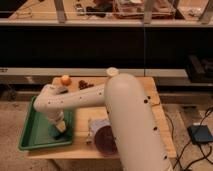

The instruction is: Wipe tray with sponge

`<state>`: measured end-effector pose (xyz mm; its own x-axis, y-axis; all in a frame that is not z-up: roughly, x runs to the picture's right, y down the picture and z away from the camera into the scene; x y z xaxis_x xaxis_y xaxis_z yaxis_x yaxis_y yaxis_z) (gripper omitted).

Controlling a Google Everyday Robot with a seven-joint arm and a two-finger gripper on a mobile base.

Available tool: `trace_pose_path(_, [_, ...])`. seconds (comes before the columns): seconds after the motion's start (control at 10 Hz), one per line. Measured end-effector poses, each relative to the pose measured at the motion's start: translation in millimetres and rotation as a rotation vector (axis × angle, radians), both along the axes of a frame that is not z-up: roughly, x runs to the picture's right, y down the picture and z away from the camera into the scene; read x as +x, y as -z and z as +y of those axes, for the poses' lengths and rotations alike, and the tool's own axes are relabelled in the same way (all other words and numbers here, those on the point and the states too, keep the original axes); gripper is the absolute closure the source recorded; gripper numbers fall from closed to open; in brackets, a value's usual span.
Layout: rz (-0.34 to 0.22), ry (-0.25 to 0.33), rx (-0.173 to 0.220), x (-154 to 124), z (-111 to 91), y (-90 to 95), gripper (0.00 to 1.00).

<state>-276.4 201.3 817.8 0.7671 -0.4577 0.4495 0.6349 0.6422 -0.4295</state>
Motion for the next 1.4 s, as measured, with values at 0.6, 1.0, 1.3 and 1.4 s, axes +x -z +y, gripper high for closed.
trace_pose_path(0.6, [-0.108, 0.103, 0.025, -88, 4, 4.7, 1.0])
trace_pose_path(1.0, [-0.123, 0.114, 0.064, -101, -56, -35.9, 1.0])
trace_pose_path(1.3, [-0.083, 0.077, 0.069, -78, -87, -58.4, 1.0])
trace_pose_path(1.4, [-0.061, 0.061, 0.065, -59, -88, -61.2, 1.0])
